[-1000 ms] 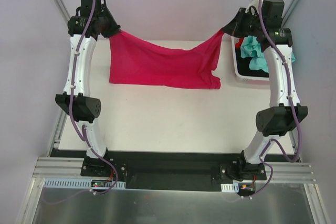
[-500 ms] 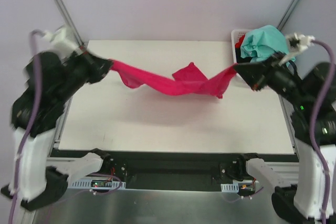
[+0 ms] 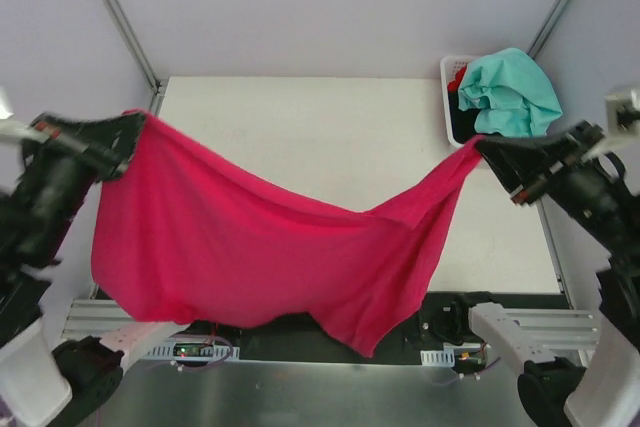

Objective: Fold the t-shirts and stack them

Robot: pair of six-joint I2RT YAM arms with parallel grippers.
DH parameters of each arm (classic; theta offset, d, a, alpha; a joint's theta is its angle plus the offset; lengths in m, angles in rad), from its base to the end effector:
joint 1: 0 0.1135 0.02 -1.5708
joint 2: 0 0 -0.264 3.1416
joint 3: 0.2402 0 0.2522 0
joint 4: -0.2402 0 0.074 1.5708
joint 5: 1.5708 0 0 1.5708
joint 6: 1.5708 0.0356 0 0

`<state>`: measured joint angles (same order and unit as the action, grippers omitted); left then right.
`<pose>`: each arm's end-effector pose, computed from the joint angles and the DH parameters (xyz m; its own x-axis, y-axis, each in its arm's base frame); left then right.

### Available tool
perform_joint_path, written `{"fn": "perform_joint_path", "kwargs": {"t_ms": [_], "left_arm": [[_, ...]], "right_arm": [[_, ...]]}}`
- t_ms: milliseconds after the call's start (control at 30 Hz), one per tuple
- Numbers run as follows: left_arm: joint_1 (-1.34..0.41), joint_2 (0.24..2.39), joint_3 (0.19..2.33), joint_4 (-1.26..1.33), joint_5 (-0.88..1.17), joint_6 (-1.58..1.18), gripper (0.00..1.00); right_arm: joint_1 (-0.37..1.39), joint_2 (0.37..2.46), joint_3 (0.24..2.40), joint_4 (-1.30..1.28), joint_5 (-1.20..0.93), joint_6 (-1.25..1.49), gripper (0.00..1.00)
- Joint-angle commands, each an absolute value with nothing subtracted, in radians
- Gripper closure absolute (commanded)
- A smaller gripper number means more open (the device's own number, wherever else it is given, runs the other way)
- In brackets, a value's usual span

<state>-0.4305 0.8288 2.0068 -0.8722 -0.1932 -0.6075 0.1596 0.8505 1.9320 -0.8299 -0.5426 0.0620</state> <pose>-0.0119 0.0130 0.5902 0.0858 -0.6559 -0.7500 0.3558 0.7233 -0.5918 0.0062 0.0196 0.5824 0.2063 0.0870 -0.9746 -0.6439 0.7621 -0.0683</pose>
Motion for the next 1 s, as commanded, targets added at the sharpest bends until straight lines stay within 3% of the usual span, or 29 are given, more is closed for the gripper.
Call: {"fn": "perform_joint_path", "kwargs": {"t_ms": [0, 167, 333, 600, 767, 900, 967], "left_arm": [[-0.426, 1.092, 2.002, -0.856, -0.199, -0.555, 1.0], [-0.381, 1.357, 2.065, -0.798, -0.215, -0.505, 1.0], [-0.226, 1.66, 2.101, -0.735, -0.012, -0.575, 1.0], [-0.134, 2.074, 2.666, -0.723, 0.149, -0.572, 1.0], [-0.086, 1.97, 2.503, -0.55, 0.268, -0.575, 1.0], [-0.087, 1.746, 2.23, -0.31, 0.273, -0.574, 1.0], [-0.087, 1.602, 2.089, -0.169, 0.241, -0.572, 1.0]], "right_arm": [[0.164, 1.049, 1.927, -0.807, -0.48, 0.005, 0.99], [0.166, 1.264, 1.959, -0.772, -0.449, -0.072, 0.99], [0.134, 1.408, 1.905, -0.631, -0.469, -0.081, 0.99], [0.034, 1.739, 2.166, -0.522, -0.561, -0.041, 0.99], [0.008, 1.778, 2.267, -0.392, -0.667, 0.027, 0.99], [0.014, 1.594, 1.958, -0.045, -0.735, 0.109, 0.99], [0.02, 1.557, 1.976, -0.014, -0.753, 0.126, 0.99]]}}
